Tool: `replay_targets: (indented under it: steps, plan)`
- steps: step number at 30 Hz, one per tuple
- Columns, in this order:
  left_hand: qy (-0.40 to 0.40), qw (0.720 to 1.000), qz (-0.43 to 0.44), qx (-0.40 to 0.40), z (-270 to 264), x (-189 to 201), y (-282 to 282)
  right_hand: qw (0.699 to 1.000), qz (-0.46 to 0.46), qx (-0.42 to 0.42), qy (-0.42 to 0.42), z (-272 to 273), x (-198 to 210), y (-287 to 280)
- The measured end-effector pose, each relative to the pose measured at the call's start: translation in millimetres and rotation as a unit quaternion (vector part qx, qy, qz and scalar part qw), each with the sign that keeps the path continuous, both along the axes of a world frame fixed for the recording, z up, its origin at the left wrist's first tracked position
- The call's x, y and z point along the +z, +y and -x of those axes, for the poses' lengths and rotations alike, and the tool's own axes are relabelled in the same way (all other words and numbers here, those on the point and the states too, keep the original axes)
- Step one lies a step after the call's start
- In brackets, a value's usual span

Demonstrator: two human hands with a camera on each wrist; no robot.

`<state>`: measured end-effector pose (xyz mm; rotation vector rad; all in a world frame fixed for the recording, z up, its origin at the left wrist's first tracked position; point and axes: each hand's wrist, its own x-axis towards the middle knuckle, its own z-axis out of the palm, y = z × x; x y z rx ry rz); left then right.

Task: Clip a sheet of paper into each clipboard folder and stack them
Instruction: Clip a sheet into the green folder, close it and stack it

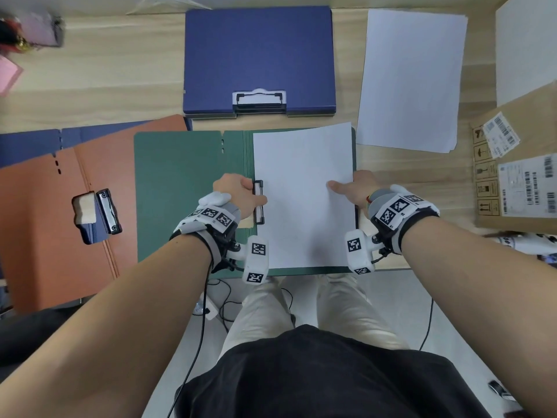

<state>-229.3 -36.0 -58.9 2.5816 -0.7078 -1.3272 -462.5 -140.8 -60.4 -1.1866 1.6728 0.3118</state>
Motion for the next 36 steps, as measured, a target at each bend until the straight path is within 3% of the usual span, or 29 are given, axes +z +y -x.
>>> replay_targets:
  steps: [17,23,30,33,36]
  plan:
    - [-0.051,0.997,-0.058,-0.023,12,3,-8,1.000,-0.007,0.009,0.005,3,-4,-6]
    - [-0.052,0.996,-0.069,-0.036,10,3,-9,0.999,-0.007,-0.045,0.011,23,-1,-11]
    - [-0.048,0.992,-0.081,-0.079,2,3,-12,0.998,0.034,0.020,0.046,22,21,-21]
    - [-0.099,0.994,-0.047,-0.020,-16,12,-9,0.995,0.079,0.054,0.012,-16,35,-28]
    - [-0.204,0.977,-0.062,-0.007,-49,23,4,0.986,0.089,0.141,-0.014,-65,44,-24]
